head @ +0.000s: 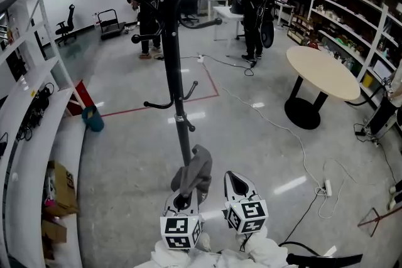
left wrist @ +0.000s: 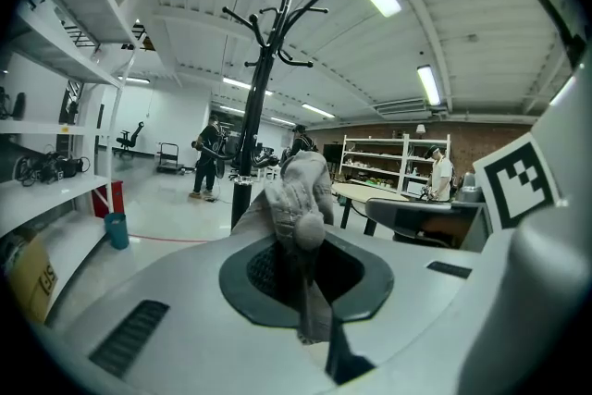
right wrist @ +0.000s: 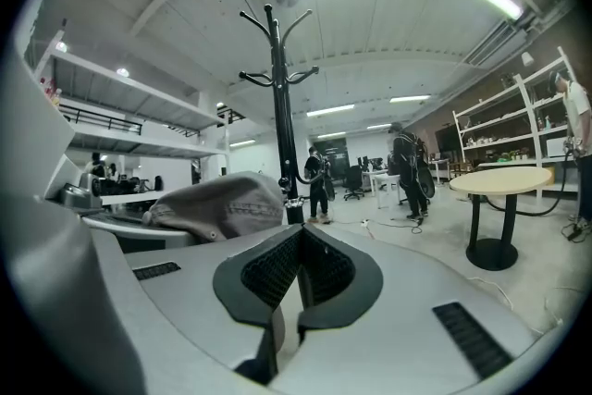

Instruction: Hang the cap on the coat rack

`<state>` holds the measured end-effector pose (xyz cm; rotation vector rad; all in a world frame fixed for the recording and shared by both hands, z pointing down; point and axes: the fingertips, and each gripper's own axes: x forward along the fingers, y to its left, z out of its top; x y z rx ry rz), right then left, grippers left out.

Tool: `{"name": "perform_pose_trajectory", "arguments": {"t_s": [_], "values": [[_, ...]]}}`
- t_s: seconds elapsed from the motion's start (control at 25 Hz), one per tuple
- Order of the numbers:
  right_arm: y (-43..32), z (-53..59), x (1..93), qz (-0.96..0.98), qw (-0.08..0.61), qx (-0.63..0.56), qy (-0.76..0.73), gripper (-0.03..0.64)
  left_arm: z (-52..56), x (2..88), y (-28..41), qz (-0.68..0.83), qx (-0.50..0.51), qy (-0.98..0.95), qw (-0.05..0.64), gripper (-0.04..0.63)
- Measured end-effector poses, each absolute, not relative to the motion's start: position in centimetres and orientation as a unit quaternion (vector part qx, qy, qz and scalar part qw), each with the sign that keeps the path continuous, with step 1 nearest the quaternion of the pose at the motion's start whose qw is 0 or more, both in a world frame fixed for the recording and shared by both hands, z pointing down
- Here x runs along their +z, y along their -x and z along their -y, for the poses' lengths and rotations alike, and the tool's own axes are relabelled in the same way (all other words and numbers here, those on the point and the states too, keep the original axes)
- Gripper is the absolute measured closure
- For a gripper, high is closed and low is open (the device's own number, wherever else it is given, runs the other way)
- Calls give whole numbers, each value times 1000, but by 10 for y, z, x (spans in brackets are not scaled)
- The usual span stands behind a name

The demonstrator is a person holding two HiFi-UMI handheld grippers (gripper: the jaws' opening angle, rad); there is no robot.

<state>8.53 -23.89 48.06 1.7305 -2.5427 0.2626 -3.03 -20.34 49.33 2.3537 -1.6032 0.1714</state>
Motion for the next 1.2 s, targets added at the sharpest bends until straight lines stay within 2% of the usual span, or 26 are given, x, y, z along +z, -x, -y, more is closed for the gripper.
{"name": "perform_pose_trajectory", "arguments": {"t_s": [0.48, 0.88, 1.2], "values": [[-99, 272, 485, 833, 48, 97, -543, 607, 227, 490, 13, 572, 55, -807, 139, 581], [-90, 290, 476, 849, 47, 102, -516, 607, 237, 460, 27, 626, 50, -774, 76, 581], [-92, 300, 473, 851, 42, 101, -513, 607, 258, 462, 49, 661, 76, -744, 62, 581]]}}
